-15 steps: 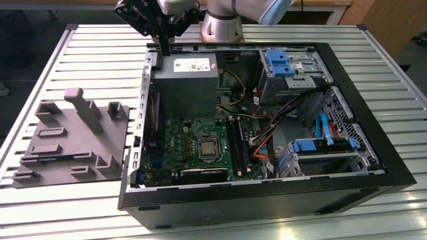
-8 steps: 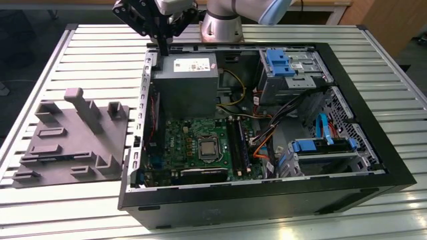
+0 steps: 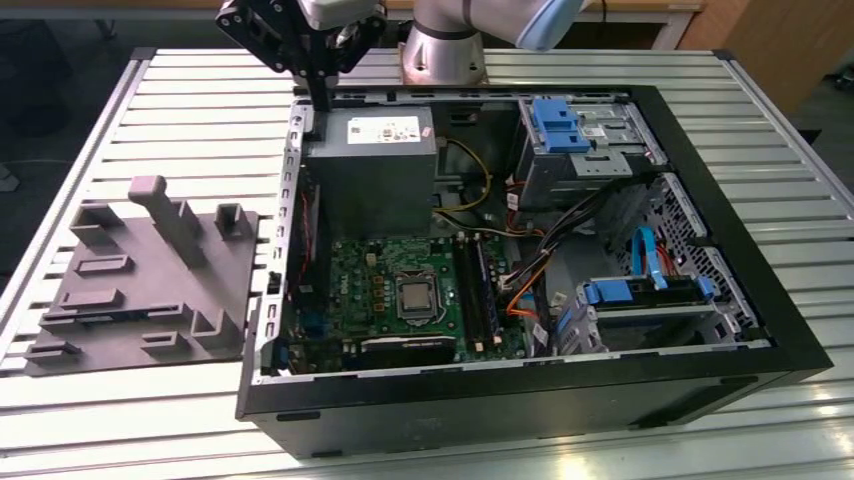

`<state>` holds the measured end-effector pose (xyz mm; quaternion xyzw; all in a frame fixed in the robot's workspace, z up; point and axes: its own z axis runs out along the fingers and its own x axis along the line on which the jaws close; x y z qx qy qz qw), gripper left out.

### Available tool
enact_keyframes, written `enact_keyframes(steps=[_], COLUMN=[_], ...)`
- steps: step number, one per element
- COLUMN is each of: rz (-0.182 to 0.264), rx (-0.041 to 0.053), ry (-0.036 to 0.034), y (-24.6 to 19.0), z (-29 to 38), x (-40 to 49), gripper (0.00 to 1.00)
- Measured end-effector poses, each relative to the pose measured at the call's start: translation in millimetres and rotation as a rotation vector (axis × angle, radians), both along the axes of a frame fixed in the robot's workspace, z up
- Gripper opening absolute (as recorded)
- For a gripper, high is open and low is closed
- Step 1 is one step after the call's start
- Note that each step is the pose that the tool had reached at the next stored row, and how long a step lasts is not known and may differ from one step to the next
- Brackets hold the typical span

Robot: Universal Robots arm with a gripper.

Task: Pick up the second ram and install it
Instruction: 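Reach for the second ram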

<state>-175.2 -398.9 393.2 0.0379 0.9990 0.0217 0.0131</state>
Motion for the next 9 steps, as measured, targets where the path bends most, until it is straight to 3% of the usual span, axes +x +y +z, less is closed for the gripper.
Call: enact_keyframes(steps=[9], rz=[0.000], rx=[0.0000], ry=[0.0000], y=[0.0], z=[0.0], x=[-3.0], gripper=[0.11])
